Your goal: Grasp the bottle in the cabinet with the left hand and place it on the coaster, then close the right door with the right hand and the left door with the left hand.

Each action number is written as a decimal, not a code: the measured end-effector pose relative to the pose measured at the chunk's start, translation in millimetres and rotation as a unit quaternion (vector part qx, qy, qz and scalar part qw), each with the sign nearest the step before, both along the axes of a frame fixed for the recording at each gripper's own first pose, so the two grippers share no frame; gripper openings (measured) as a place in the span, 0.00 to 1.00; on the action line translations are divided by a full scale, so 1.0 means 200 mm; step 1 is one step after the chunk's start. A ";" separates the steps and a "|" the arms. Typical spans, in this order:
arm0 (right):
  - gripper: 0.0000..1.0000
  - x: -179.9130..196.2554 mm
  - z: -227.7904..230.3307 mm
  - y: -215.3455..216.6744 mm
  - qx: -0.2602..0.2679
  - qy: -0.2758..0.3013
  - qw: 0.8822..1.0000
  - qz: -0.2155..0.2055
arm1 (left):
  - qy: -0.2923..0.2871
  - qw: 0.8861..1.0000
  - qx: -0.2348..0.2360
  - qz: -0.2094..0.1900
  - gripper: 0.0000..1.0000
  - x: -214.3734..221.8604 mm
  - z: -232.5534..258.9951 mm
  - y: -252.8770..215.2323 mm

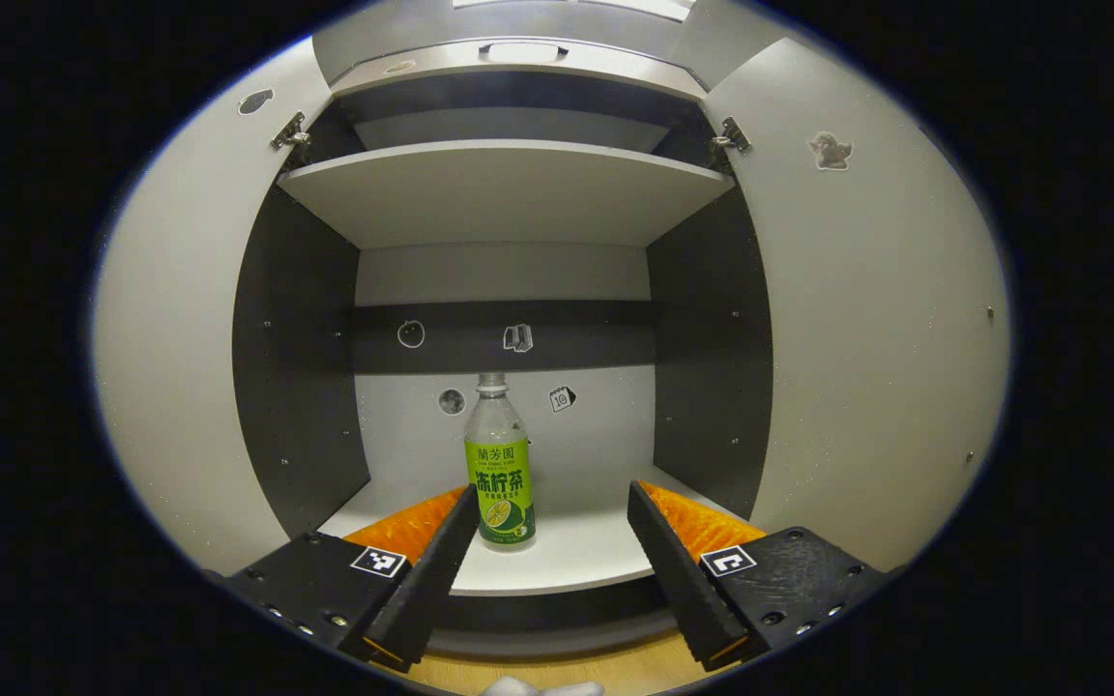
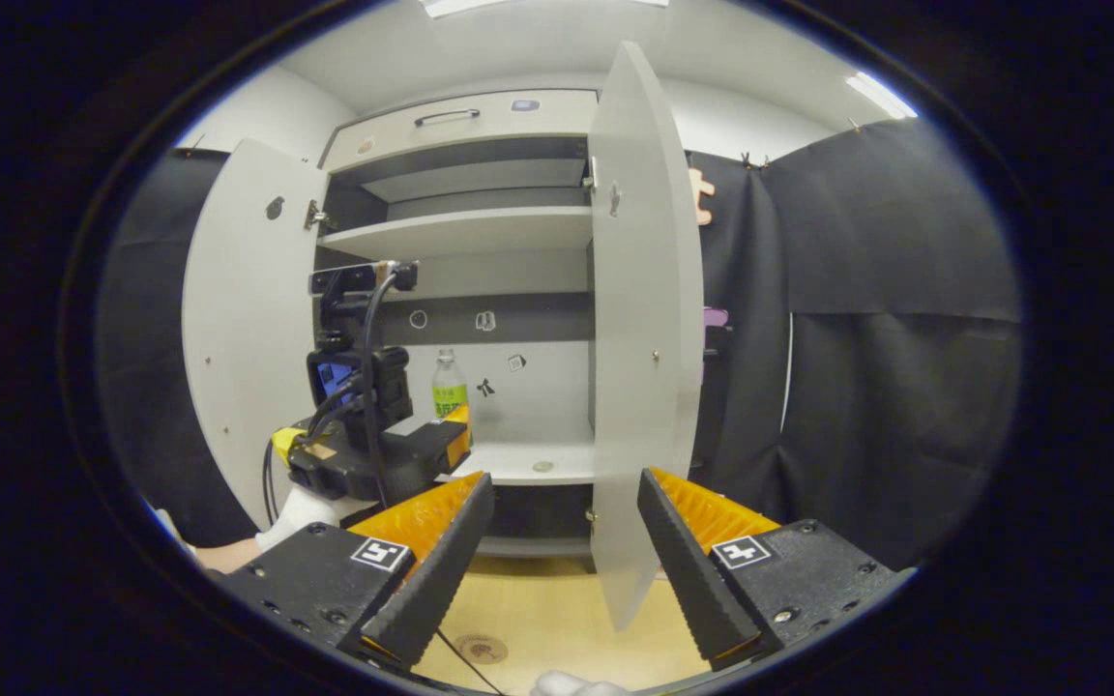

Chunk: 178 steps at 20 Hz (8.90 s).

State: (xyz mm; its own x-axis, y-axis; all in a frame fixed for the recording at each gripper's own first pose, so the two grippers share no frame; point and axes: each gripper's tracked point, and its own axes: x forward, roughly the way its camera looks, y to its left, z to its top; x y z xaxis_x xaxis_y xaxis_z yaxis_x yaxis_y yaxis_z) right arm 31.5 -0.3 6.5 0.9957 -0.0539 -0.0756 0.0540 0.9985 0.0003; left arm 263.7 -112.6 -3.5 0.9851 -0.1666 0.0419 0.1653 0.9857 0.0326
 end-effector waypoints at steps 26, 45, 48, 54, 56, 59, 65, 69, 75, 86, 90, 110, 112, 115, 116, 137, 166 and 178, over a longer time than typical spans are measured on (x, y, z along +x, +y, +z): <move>0.99 -0.04 -0.09 -0.11 -0.009 0.031 0.999 -0.018 | 0.040 0.995 -0.007 0.089 0.77 0.69 -0.21 0.23; 0.97 -0.23 -0.22 -0.23 -0.005 0.041 0.999 -0.020 | 0.001 1.000 -0.012 0.008 0.76 -0.49 -0.34 0.08; 0.97 -0.25 -0.27 -0.29 -0.007 0.051 0.998 -0.031 | 0.015 1.000 -0.003 -0.011 0.77 -0.61 -0.49 0.04; 0.99 -0.29 -0.35 -0.37 -0.006 0.074 0.996 -0.048 | 0.037 0.998 0.016 -0.040 0.77 -0.80 -0.88 -0.03; 0.99 -0.30 -0.37 -0.39 -0.009 0.081 0.995 -0.051 | 0.046 0.997 0.017 -0.052 0.77 -0.85 -1.02 -0.06; 0.99 -0.30 -0.40 -0.39 -0.011 0.092 0.994 -0.052 | 0.062 0.996 0.016 -0.063 0.77 -0.90 -1.25 -0.09; 0.97 -0.32 -0.48 -0.38 -0.039 0.117 0.991 -0.045 | 0.050 0.996 0.008 -0.074 0.77 -0.96 -1.51 -0.12; 0.99 -0.34 -0.51 -0.40 -0.038 0.136 0.989 -0.049 | 0.045 0.995 0.012 -0.087 0.77 -0.98 -1.66 -0.15; 0.99 -0.36 -0.50 -0.39 -0.056 0.144 0.987 -0.050 | 0.053 0.994 0.016 -0.095 0.77 -1.01 -1.77 -0.18; 0.99 -0.39 -0.50 -0.37 -0.054 0.147 0.986 -0.047 | 0.054 0.994 0.018 -0.094 0.94 -1.04 -1.72 -0.16; 0.99 -0.40 -0.49 -0.37 -0.040 0.141 0.988 -0.050 | 0.032 0.996 0.021 -0.085 0.96 -1.02 -1.54 -0.13; 0.97 -0.02 -0.03 -0.79 0.012 -0.011 0.998 -0.053 | -0.001 0.996 -0.012 0.083 0.96 -1.26 -0.19 0.65; 0.99 0.08 0.01 -0.90 0.019 -0.015 0.998 -0.049 | 0.015 0.994 -0.024 0.107 0.96 -1.30 -0.16 0.70; 0.97 0.22 0.09 -1.01 0.033 -0.027 0.998 -0.037 | 0.038 0.989 -0.033 0.140 0.96 -1.39 -0.17 0.74; 0.99 0.25 0.10 -1.04 0.039 -0.029 0.998 -0.031 | 0.042 0.987 -0.036 0.151 0.96 -1.41 -0.16 0.75; 0.97 0.51 0.20 -0.65 0.034 -0.026 0.998 0.047 | 0.036 0.986 -0.012 0.161 0.96 -1.44 -0.16 0.64; 0.99 0.22 0.03 0.14 -0.003 0.001 0.990 0.141 | 0.055 0.991 -0.008 0.119 0.96 -1.47 -0.28 0.92; 0.95 -0.11 -0.19 0.00 -0.013 0.036 0.997 0.064 | 0.023 0.980 0.009 0.196 0.96 -1.33 -0.12 1.59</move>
